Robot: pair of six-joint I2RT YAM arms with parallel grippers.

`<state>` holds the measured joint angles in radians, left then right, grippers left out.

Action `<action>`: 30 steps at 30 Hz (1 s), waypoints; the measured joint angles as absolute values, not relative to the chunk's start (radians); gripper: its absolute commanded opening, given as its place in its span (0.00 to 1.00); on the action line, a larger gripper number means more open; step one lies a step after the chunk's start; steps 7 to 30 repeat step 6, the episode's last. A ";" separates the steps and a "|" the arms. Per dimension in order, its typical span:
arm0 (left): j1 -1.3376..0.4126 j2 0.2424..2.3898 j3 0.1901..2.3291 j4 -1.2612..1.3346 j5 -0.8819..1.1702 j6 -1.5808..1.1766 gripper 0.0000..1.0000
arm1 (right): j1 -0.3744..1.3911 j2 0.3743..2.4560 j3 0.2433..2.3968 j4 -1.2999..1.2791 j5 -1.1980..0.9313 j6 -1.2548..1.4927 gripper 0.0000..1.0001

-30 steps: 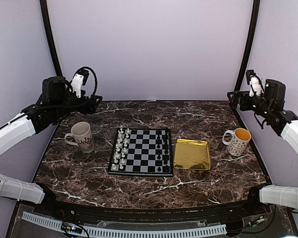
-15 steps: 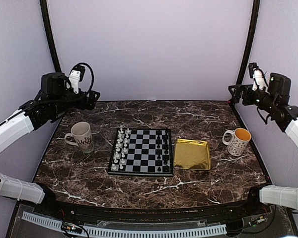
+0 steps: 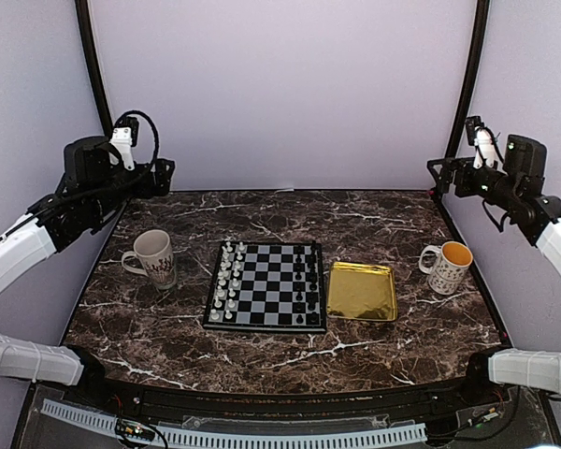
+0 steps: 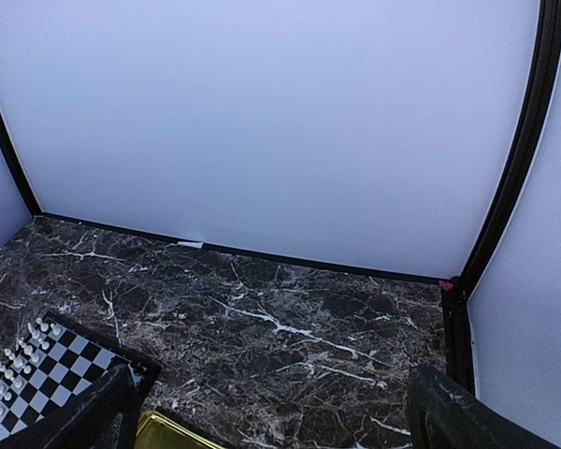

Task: Set up the chess pieces on the board
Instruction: Reset both arms

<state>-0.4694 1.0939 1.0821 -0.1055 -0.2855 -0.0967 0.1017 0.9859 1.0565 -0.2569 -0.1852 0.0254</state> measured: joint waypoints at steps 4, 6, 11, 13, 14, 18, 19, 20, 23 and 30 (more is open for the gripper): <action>-0.469 1.052 1.024 -0.070 -0.314 -0.134 0.99 | 0.102 0.990 1.070 -0.269 -0.187 0.028 1.00; -0.469 1.045 1.018 -0.068 -0.322 -0.142 0.99 | 0.102 0.991 1.074 -0.271 -0.188 0.029 1.00; -0.469 1.045 1.018 -0.068 -0.322 -0.142 0.99 | 0.102 0.991 1.074 -0.271 -0.188 0.029 1.00; -0.469 1.045 1.018 -0.068 -0.322 -0.142 0.99 | 0.102 0.991 1.074 -0.271 -0.188 0.029 1.00; -0.469 1.045 1.018 -0.068 -0.322 -0.142 0.99 | 0.102 0.991 1.074 -0.271 -0.188 0.029 1.00; -0.469 1.045 1.018 -0.068 -0.322 -0.142 0.99 | 0.102 0.991 1.074 -0.271 -0.188 0.029 1.00; -0.469 1.045 1.018 -0.068 -0.322 -0.142 0.99 | 0.102 0.991 1.074 -0.271 -0.188 0.029 1.00; -0.469 1.045 1.018 -0.068 -0.322 -0.142 0.99 | 0.102 0.991 1.074 -0.271 -0.188 0.029 1.00; -0.469 1.045 1.018 -0.068 -0.322 -0.142 0.99 | 0.102 0.991 1.074 -0.271 -0.188 0.029 1.00; -0.469 1.045 1.018 -0.068 -0.322 -0.142 0.99 | 0.102 0.991 1.074 -0.271 -0.188 0.029 1.00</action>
